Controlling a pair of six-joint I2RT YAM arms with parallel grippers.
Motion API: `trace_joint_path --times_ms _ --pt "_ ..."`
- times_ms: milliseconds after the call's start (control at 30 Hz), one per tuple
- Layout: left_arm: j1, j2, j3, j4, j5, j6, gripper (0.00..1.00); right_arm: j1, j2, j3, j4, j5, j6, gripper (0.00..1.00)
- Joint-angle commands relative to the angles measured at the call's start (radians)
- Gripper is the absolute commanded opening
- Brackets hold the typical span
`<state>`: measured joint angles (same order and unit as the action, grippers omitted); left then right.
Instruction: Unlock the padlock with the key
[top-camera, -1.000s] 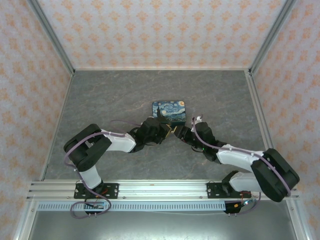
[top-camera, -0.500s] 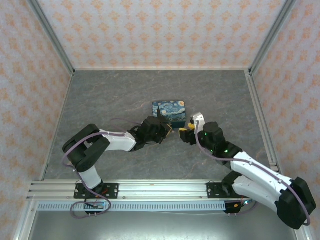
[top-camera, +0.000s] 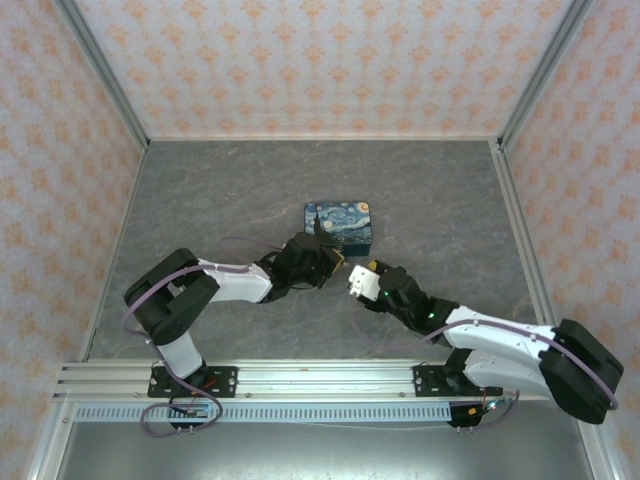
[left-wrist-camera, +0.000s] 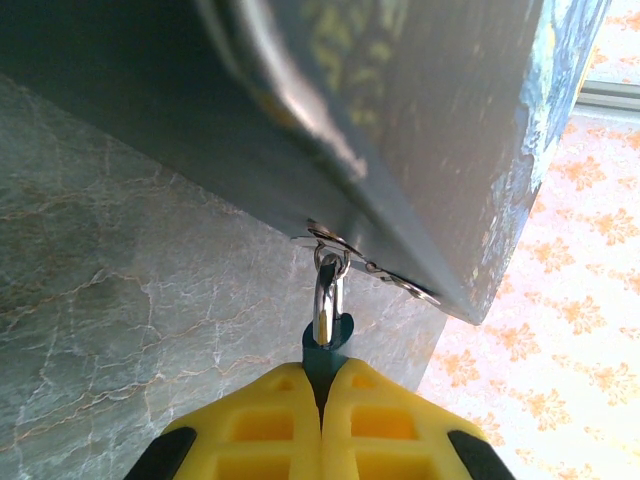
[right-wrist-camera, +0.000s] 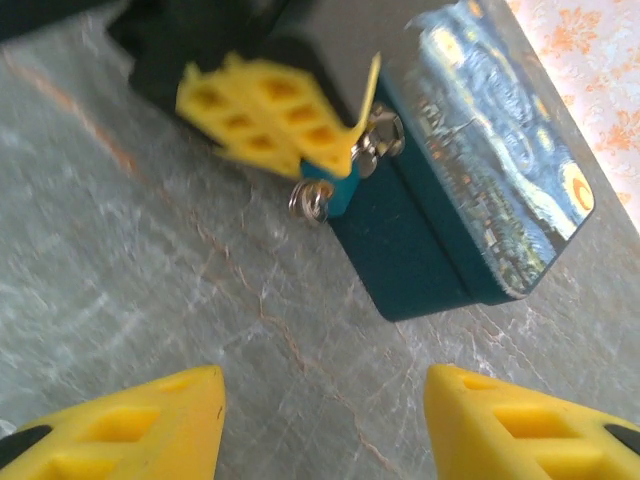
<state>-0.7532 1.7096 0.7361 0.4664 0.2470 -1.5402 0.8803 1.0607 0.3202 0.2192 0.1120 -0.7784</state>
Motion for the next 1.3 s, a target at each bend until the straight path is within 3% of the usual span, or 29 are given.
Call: trace_joint_path --times_ms 0,433,900,1167,1267 --pt "-0.008 -0.037 0.029 0.001 -0.004 -0.003 0.00 0.024 0.044 -0.001 0.167 0.126 -0.140 0.54" --pt "-0.009 -0.041 0.031 -0.005 -0.001 -0.006 0.00 0.049 0.272 0.058 0.330 0.103 -0.101 0.46" --pt "-0.009 -0.043 0.031 -0.006 -0.001 -0.009 0.00 0.049 0.364 0.090 0.413 0.109 -0.099 0.39" --pt "-0.009 -0.043 0.031 -0.001 0.002 -0.014 0.00 0.049 0.405 0.105 0.438 0.119 -0.082 0.23" --pt "-0.009 -0.045 0.032 -0.003 0.001 -0.014 0.00 0.049 0.418 0.110 0.439 0.128 -0.075 0.12"
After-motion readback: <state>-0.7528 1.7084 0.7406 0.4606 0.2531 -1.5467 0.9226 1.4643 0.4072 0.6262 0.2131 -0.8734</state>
